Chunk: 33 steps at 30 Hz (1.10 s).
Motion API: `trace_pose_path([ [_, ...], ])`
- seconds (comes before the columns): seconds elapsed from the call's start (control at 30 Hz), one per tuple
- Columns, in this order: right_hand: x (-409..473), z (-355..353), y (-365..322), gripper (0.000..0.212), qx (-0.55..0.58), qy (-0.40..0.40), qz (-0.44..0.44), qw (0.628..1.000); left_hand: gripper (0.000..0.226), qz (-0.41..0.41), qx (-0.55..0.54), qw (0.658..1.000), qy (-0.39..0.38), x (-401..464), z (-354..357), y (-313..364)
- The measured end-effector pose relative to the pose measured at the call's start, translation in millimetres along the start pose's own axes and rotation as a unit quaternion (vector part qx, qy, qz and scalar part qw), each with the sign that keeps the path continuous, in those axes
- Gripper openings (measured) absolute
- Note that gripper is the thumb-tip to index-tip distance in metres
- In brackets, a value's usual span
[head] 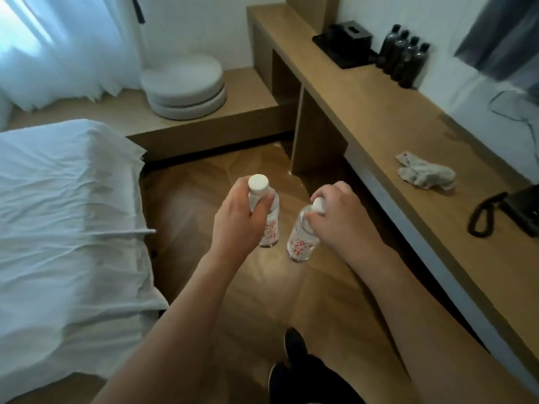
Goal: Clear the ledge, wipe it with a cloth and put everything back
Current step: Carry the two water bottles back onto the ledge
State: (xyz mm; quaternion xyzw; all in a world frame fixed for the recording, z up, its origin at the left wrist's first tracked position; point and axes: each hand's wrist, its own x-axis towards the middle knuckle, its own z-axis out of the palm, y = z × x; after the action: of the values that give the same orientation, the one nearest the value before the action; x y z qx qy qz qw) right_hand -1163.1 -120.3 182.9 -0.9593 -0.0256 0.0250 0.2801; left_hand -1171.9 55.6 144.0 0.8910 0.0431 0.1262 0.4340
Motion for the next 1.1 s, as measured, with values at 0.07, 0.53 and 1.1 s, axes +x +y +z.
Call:
trace_pose_path([
  [0.07, 24, 14, -21, 0.021, 0.015, -0.017, -0.018, 1.0, 0.026, -0.022, 0.003, 1.0, 0.022, 18, -16, -19],
  [0.53, 277, 85, -140, 0.015, 0.037, -0.071, -0.121, 0.989, 0.028, -0.083, 0.019, 0.991, 0.1, 241, -88, -113],
  [1.1, 579, 155, -270, 0.021, 0.037, -0.06, -0.079, 0.994, 0.028, -0.065, -0.008, 0.994, 0.082, 555, -139, -235],
])
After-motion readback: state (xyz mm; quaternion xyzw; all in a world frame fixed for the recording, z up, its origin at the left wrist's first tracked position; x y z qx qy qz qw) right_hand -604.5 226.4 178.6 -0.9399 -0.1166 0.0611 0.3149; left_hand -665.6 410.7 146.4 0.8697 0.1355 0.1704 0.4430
